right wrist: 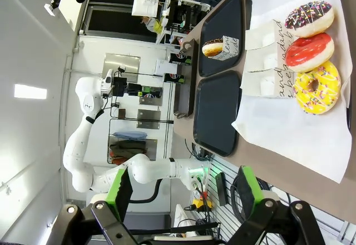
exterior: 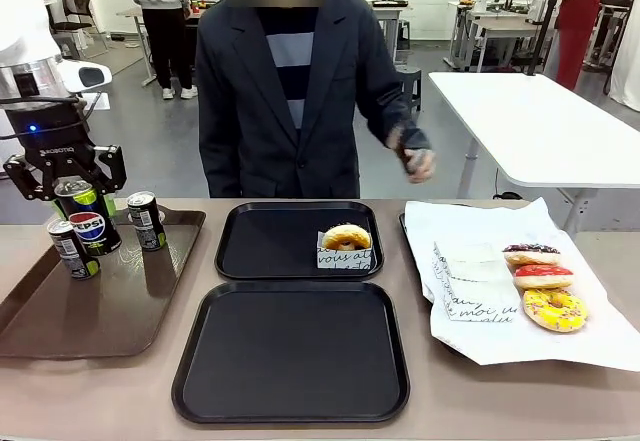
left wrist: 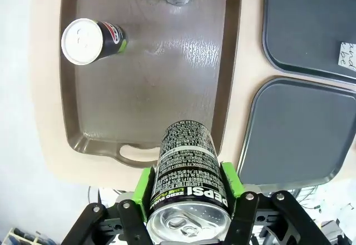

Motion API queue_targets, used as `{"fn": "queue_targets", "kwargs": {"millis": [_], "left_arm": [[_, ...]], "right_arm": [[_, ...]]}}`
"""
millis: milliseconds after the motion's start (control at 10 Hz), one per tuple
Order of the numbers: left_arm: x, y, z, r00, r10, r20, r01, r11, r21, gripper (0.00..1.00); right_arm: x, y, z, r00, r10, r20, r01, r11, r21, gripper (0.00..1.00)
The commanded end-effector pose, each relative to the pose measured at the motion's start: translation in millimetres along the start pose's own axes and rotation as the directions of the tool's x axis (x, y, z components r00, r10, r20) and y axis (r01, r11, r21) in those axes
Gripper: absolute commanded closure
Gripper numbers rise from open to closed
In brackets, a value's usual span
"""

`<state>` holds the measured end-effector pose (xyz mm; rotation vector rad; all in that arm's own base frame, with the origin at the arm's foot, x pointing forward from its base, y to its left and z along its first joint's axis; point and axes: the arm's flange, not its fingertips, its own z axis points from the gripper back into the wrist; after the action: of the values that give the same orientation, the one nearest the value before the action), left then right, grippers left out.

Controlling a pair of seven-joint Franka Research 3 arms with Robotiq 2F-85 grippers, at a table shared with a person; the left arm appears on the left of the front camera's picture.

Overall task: Set up donuts and drinks on trays.
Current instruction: Pick up one Pepsi coke and place it on the Flat Tray.

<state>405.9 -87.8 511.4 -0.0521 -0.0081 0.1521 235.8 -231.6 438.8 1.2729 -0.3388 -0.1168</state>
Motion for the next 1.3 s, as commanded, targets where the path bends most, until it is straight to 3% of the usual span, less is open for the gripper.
{"fn": "queue_targets", "kwargs": {"millis": [0, 300, 400, 900, 1200], "left_arm": [[3, -3, -2, 1.000, -0.007, 0.004, 0.007, 1.000, 0.000, 0.81], [3, -3, -2, 1.000, -0.007, 0.004, 0.007, 1.000, 0.000, 0.81], [2, -1, -5, 1.000, -0.002, -0.011, 0.002, 1.000, 0.003, 0.41], [33, -96, -18, 0.981, -0.194, 0.023, 0.194, 0.981, 0.020, 0.41], [65, -175, -55, 0.946, -0.322, 0.039, 0.322, 0.947, 0.004, 0.41]], "right_arm": [[2, 0, 1, 1.000, 0.016, 0.010, -0.016, 1.000, 0.023, 0.00], [2, 0, 1, 1.000, 0.016, 0.010, -0.016, 1.000, 0.023, 0.00], [2, 0, 1, 1.000, 0.016, 0.010, -0.016, 1.000, 0.023, 0.00], [2, 0, 1, 1.000, 0.016, 0.010, -0.016, 1.000, 0.023, 0.00], [2, 0, 1, 1.000, 0.016, 0.010, -0.016, 1.000, 0.023, 0.00]]}}
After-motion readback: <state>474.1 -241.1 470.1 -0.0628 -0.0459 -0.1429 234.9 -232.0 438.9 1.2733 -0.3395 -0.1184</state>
